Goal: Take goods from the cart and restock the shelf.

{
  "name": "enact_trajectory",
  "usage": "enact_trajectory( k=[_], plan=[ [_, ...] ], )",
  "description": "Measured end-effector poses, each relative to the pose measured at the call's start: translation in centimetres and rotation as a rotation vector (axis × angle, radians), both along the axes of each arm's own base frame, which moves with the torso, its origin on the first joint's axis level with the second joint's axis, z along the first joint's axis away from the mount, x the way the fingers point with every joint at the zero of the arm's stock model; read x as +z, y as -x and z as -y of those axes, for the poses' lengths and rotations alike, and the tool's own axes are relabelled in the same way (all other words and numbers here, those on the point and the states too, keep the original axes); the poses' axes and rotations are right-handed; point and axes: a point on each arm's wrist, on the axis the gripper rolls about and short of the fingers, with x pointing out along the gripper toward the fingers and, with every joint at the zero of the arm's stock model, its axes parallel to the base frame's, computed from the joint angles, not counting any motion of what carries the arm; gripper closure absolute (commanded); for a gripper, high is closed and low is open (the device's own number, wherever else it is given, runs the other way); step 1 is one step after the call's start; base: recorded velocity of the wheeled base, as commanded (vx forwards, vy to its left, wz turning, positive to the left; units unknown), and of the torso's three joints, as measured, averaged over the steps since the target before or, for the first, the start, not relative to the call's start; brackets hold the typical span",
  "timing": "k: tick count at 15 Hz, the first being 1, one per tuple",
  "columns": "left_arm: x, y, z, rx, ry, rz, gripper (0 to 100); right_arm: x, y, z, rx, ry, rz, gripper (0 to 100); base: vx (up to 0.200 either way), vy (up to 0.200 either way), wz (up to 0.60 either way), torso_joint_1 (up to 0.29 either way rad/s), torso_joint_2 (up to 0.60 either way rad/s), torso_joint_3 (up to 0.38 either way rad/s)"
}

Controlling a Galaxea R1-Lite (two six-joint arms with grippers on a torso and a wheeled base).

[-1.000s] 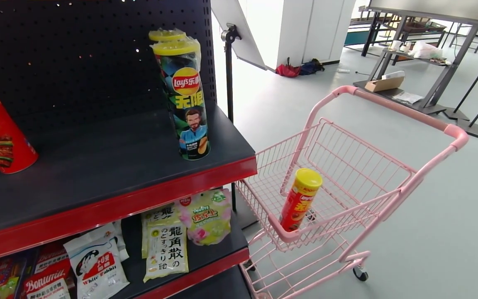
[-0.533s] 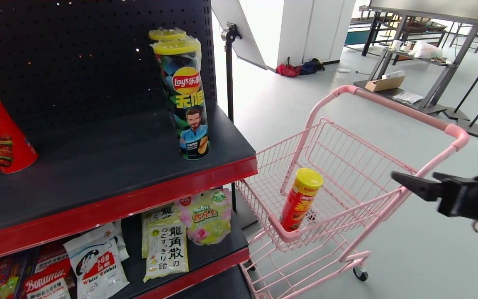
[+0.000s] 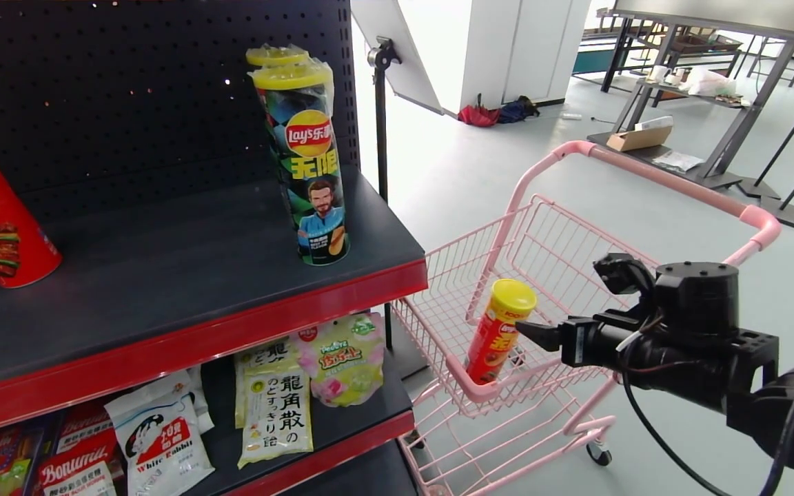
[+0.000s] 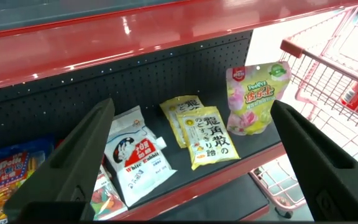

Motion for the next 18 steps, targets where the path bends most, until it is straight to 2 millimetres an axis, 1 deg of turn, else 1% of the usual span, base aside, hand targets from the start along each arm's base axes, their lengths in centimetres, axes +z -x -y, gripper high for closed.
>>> enact_trajectory(
  k=[2, 5, 15, 16, 18],
  plan=[
    [0.0, 0.0, 0.0, 0.0, 0.0, 0.0, 0, -0.8, -0.3, -1.0, 0.027, 0.009, -0.02, 0, 0.0, 0.0, 0.0, 0.0, 0.0, 0.0],
    [0.0, 0.0, 0.0, 0.001, 0.001, 0.0, 0, -1.9, -1.2, -1.6, 0.034, 0.022, -0.048, 0, 0.0, 0.0, 0.0, 0.0, 0.0, 0.0],
    [0.0, 0.0, 0.0, 0.0, 0.001, -0.001, 0, -4.8, -5.7, -3.2, 0.008, 0.032, -0.046, 0, 0.0, 0.0, 0.0, 0.0, 0.0, 0.0],
    [0.0, 0.0, 0.0, 0.0, 0.001, -0.001, 0, -5.2, -6.1, -3.4, 0.007, 0.028, -0.034, 100, 0.0, 0.0, 0.0, 0.0, 0.0, 0.0],
    [0.0, 0.0, 0.0, 0.001, 0.001, -0.001, 0, -5.9, -6.6, -3.7, 0.008, 0.023, -0.013, 100, 0.0, 0.0, 0.0, 0.0, 0.0, 0.0]
  ],
)
